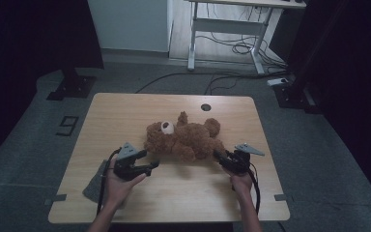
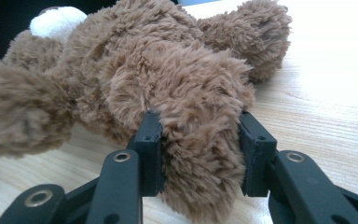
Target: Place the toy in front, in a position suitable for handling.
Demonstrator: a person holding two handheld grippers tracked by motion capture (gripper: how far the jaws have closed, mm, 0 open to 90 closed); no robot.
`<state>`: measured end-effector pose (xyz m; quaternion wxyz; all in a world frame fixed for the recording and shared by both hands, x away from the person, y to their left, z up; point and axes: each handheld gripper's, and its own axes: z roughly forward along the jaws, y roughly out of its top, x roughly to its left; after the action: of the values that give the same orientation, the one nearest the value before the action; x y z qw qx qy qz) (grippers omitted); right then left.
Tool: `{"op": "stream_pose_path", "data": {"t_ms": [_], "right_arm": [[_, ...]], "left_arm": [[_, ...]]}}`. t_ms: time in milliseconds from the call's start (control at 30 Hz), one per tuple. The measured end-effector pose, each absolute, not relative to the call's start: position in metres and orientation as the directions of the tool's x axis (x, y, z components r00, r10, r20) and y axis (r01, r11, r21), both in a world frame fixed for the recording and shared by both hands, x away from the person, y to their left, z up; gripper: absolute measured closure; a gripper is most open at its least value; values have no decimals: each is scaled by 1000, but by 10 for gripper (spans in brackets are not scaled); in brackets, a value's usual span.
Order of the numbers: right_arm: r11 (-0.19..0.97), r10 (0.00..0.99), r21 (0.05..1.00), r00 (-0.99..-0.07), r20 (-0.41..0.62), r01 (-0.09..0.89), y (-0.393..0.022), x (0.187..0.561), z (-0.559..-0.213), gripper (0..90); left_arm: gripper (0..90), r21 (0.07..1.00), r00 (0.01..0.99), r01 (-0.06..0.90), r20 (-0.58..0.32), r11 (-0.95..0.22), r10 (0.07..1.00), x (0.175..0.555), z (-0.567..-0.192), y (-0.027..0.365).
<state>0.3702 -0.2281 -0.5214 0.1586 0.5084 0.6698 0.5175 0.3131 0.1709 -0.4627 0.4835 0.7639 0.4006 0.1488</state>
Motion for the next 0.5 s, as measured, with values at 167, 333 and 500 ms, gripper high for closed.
{"op": "stream_pose_path", "data": {"t_ms": [167, 333, 500], "right_arm": [[-52, 838, 853, -442, 320, 520, -229, 366, -524, 594], [-52, 837, 853, -443, 321, 519, -229, 365, -525, 593], [-49, 837, 855, -446, 317, 516, -229, 366, -525, 591]], "left_arm": [[283, 864, 610, 478, -197, -158, 767, 294, -470, 201], [257, 852, 598, 492, -183, -178, 780, 291, -474, 219], [252, 846, 556, 501, -150, -185, 818, 291, -478, 231]]}}
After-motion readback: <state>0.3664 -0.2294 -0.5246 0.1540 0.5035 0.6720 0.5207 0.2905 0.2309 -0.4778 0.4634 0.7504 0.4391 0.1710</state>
